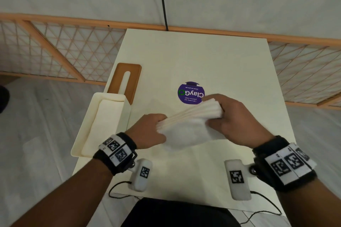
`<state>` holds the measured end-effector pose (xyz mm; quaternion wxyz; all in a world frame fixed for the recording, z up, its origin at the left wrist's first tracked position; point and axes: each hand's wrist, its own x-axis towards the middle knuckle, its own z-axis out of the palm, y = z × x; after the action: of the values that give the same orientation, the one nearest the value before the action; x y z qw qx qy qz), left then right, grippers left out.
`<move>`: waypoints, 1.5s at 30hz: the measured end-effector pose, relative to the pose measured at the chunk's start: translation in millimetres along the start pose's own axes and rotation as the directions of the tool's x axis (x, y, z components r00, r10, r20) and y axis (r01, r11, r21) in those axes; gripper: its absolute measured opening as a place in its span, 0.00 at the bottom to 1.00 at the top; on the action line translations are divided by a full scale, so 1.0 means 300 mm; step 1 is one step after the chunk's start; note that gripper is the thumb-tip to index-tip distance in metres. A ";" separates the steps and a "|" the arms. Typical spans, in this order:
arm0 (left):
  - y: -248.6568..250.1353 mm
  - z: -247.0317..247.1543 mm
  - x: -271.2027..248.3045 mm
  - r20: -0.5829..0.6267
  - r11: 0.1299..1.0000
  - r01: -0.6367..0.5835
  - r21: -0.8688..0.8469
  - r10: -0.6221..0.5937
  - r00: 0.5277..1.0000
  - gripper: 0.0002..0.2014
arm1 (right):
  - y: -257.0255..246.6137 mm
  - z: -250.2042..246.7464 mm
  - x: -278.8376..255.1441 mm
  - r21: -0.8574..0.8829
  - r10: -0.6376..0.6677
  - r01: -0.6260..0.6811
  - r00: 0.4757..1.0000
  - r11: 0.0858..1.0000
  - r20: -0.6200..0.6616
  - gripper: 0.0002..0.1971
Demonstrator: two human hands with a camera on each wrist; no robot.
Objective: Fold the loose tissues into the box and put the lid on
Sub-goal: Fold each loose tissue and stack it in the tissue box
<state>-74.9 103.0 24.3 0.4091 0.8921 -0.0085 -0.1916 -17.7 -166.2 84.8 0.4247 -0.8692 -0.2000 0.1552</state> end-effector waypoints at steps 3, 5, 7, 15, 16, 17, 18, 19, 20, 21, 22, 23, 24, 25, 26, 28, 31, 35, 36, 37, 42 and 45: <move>-0.085 0.019 -0.049 -0.133 0.938 -0.013 -0.346 -0.035 0.990 0.11 | 0.063 0.017 -0.029 0.252 0.070 -0.064 0.997 0.966 -0.015 0.18; -0.094 0.052 -0.068 -0.236 0.849 -0.076 -0.523 -0.059 0.970 0.10 | 0.104 0.054 -0.048 0.366 0.121 -0.091 0.991 0.926 -0.059 0.17; -0.091 0.099 -0.069 -0.304 0.820 -0.111 -0.562 -0.080 0.949 0.09 | 0.145 0.104 -0.062 0.425 0.176 -0.127 0.981 0.896 -0.078 0.22; -0.140 0.270 -0.041 -0.419 0.897 -0.106 -0.428 -0.093 0.903 0.09 | 0.290 0.263 -0.086 0.280 0.268 -0.216 0.949 0.936 -0.165 0.18; -0.149 0.285 -0.041 -0.402 0.901 -0.080 -0.426 -0.109 0.909 0.11 | 0.299 0.276 -0.090 0.256 0.286 -0.240 0.945 0.936 -0.160 0.17; -0.154 0.298 -0.042 -0.382 0.905 -0.051 -0.421 -0.126 0.916 0.13 | 0.306 0.287 -0.095 0.240 0.304 -0.263 0.941 0.934 -0.151 0.16; -0.158 0.309 -0.043 -0.364 0.907 -0.029 -0.421 -0.140 0.921 0.13 | 0.312 0.296 -0.098 0.233 0.321 -0.283 0.936 0.930 -0.142 0.16; -0.160 0.317 -0.042 -0.349 0.906 -0.009 -0.424 -0.154 0.924 0.14 | 0.317 0.302 -0.099 0.230 0.332 -0.296 0.933 0.927 -0.137 0.15; -0.163 0.324 -0.041 -0.337 0.903 0.006 -0.430 -0.167 0.927 0.14 | 0.322 0.306 -0.099 0.225 0.338 -0.304 0.932 0.926 -0.134 0.15; -0.164 0.329 -0.040 -0.325 0.900 0.023 -0.435 -0.181 0.928 0.15 | 0.326 0.308 -0.100 0.217 0.338 -0.306 0.932 0.927 -0.132 0.14; -0.166 0.332 -0.038 -0.318 0.901 0.034 -0.434 -0.188 0.929 0.17 | 0.329 0.309 -0.099 0.208 0.334 -0.304 0.933 0.930 -0.131 0.14; -0.171 0.335 -0.037 -0.320 0.906 0.042 -0.421 -0.191 0.928 0.17 | 0.333 0.308 -0.099 0.199 0.333 -0.305 0.934 0.931 -0.128 0.15; -0.175 0.337 -0.037 -0.328 0.914 0.040 -0.404 -0.186 0.926 0.17 | 0.335 0.308 -0.099 0.195 0.333 -0.306 0.934 0.932 -0.126 0.15; -0.177 0.337 -0.036 -0.339 0.920 0.036 -0.389 -0.180 0.923 0.15 | 0.336 0.306 -0.099 0.195 0.336 -0.309 0.933 0.931 -0.126 0.15; -0.177 0.333 -0.037 -0.349 0.923 0.031 -0.384 -0.175 0.921 0.13 | 0.336 0.303 -0.098 0.201 0.337 -0.308 0.932 0.930 -0.130 0.15; -0.162 0.313 -0.039 -0.364 0.918 0.019 -0.397 -0.176 0.915 0.10 | 0.328 0.286 -0.093 0.227 0.327 -0.291 0.934 0.929 -0.141 0.16; -0.122 0.254 -0.044 -0.391 0.879 0.017 -0.476 -0.229 0.892 0.12 | 0.282 0.239 -0.067 0.257 0.264 -0.221 0.953 0.941 -0.148 0.17; -0.082 0.181 -0.079 -0.365 0.736 0.054 -0.675 -0.396 0.842 0.22 | 0.168 0.184 0.003 0.374 0.262 -0.232 0.965 0.898 -0.030 0.22; -0.073 0.165 -0.098 -0.380 0.702 0.040 -0.711 -0.431 0.818 0.23 | 0.132 0.177 0.028 0.422 0.269 -0.258 0.963 0.869 0.033 0.24; -0.066 0.147 -0.118 -0.397 0.669 0.020 -0.743 -0.465 0.791 0.23 | 0.093 0.174 0.056 0.453 0.267 -0.281 0.959 0.846 0.096 0.26; -0.066 0.043 -0.236 -0.403 0.466 -0.101 -0.879 -0.613 0.679 0.20 | -0.118 0.211 0.247 0.279 0.144 -0.201 0.967 0.939 0.212 0.30; -0.106 -0.007 -0.297 -0.416 0.382 -0.194 -0.904 -0.674 0.610 0.21 | -0.239 0.285 0.373 0.138 0.061 -0.094 0.972 0.986 0.228 0.32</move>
<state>-161.1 140.9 32.0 0.7411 0.5082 0.4108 0.1540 26.8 -14.7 80.6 0.4564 -0.8197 -0.2002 0.2824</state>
